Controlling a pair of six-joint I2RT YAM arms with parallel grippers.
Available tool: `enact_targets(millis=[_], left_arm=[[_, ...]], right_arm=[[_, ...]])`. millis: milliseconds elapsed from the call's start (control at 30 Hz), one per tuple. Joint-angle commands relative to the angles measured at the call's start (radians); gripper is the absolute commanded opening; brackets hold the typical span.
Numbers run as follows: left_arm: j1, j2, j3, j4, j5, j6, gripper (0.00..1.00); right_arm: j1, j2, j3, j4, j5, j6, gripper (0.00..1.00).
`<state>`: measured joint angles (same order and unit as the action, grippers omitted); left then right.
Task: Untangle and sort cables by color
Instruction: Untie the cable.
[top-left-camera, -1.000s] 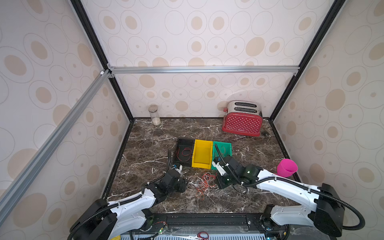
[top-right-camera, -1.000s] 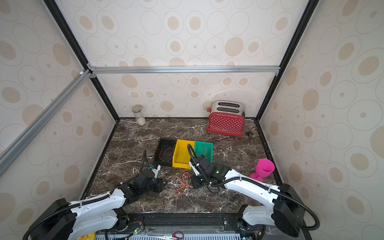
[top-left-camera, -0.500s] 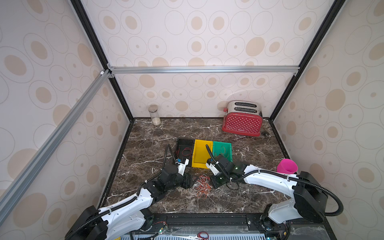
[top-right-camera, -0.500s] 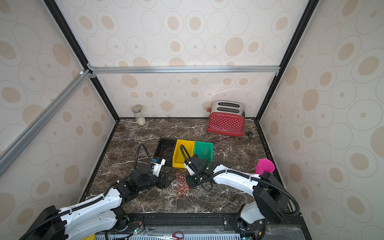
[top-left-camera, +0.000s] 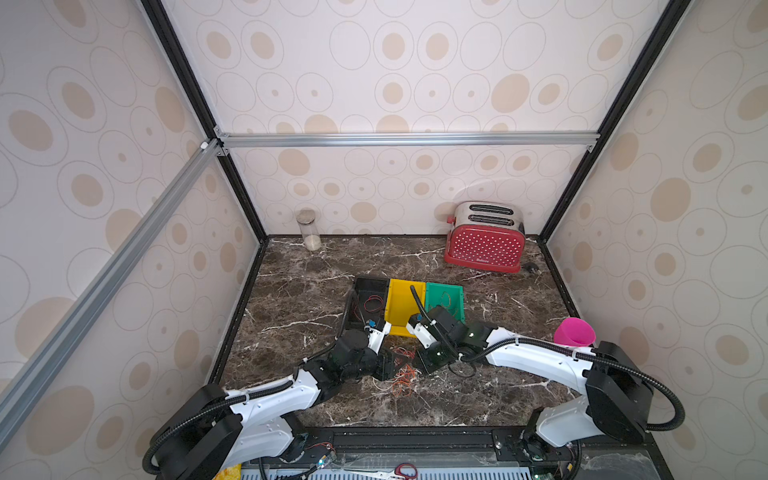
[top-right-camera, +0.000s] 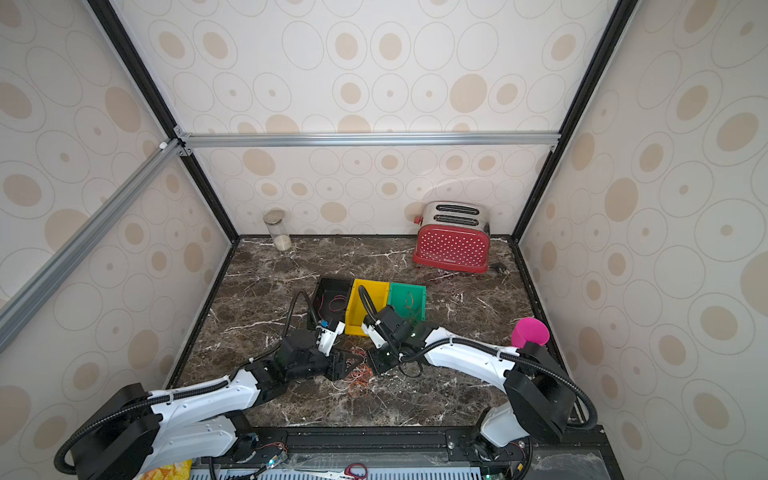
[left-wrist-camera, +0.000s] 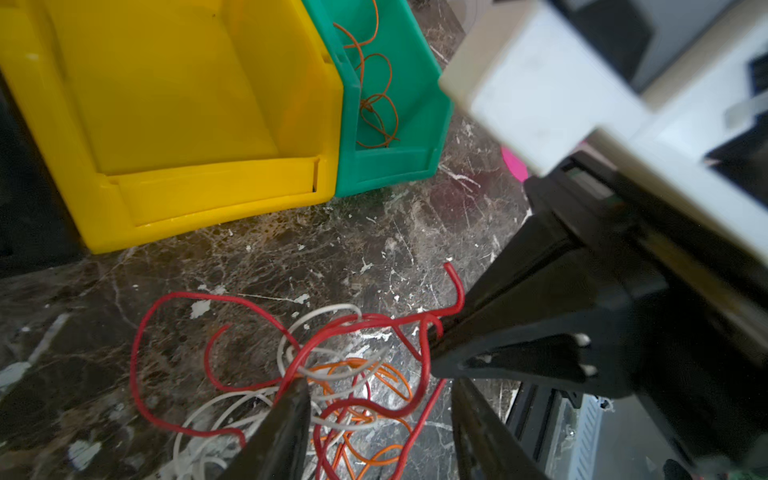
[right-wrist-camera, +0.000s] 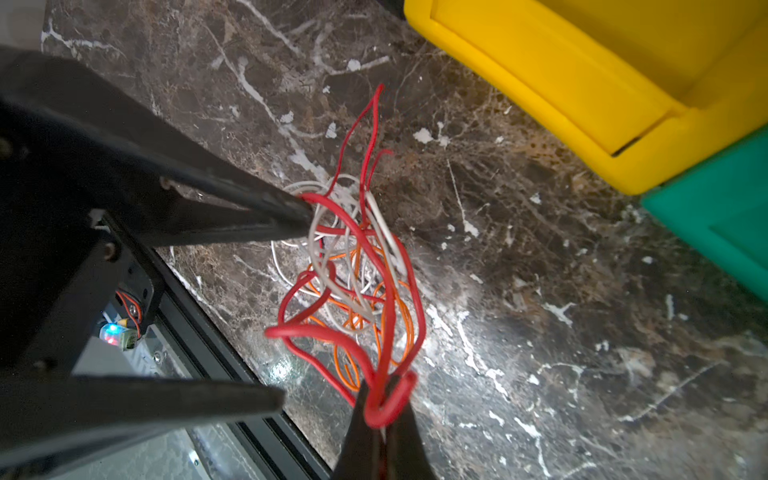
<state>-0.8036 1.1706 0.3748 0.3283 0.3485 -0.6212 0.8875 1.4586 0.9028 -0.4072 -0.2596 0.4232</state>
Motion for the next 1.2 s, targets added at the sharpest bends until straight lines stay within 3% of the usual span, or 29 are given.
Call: enact_targets(millis=[0,233,433,567,967,1167], left_arm=[[-0.009,0.031,0.068,0.016,-0.047,0.034,0.48],[-0.007,0.036,0.089,-0.041,-0.146,0.029,0.21],[0.017,-0.007,0.043,-0.041,-0.240,-0.049,0.08],[0.039,-0.056,0.012,-0.076,-0.286,-0.080,0.05],[0.056,-0.104,-0.030,-0.053,-0.261,-0.083,0.04],[0.062,-0.131,-0.031,-0.103,-0.307,-0.083,0.04]], right_arm=[[0.014,0.011,0.037,-0.008,-0.014,-0.026,0.00],[0.017,-0.012,0.012,-0.029,0.024,-0.032,0.00],[0.015,-0.082,-0.049,-0.038,0.080,-0.018,0.00],[0.001,-0.125,-0.105,-0.019,0.095,0.015,0.00],[-0.061,-0.138,-0.159,0.007,0.082,0.074,0.00],[-0.092,-0.179,-0.167,-0.067,0.159,0.092,0.00]])
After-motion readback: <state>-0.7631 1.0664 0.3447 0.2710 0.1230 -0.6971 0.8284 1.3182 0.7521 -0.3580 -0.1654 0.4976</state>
